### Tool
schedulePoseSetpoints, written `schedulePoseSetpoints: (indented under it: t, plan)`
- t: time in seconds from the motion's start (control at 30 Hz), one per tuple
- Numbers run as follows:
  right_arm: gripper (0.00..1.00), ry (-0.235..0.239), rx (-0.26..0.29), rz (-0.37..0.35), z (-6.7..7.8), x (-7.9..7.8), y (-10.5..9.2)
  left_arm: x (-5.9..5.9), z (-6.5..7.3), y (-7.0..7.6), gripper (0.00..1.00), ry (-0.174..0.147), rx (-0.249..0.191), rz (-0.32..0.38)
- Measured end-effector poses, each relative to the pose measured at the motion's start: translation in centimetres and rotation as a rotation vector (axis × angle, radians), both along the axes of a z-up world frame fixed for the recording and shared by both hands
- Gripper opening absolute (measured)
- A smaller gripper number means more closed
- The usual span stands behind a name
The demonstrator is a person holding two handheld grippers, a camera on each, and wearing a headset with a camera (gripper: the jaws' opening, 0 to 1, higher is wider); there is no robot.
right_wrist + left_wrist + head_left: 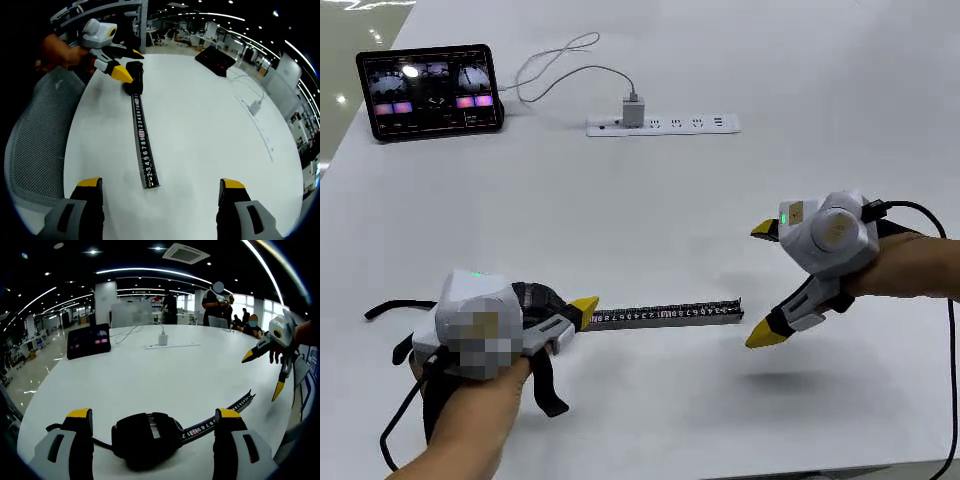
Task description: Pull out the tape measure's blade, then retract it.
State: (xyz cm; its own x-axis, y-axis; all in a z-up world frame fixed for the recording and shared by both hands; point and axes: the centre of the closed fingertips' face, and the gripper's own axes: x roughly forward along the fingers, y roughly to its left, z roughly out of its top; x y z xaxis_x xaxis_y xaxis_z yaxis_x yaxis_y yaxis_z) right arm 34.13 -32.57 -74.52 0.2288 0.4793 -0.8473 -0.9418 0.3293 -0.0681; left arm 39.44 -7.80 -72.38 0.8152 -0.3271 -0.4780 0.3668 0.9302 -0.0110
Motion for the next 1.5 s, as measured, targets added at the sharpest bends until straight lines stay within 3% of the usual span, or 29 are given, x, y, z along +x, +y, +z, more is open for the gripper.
schedulePoseSetpoints:
  t: [0.43, 0.57, 0.67, 1.5]
  plan:
    - [0.88, 0.02, -0.034, 0.052, -1.6, 0.6, -0.3, 0.2, -0.3, 0.4, 0.99, -0.027, -0.016, 0.027]
    - [0.8, 0.041, -0.048, 0.069, -2.3, 0.3, -0.4, 0.3, -0.8, 0.4, 0.99, -0.014, -0.004, 0.018]
    - [0.74, 0.046, -0.053, 0.088, -2.4, 0.1, -0.4, 0.3, -0.9, 0.5, 0.99, -0.004, -0.019, 0.026]
    - [0.31, 0.082, -0.07, 0.171, -3.8, -0.6, 0.0, 0.9, -0.7, 0.5, 0.99, -0.025, -0.028, 0.028]
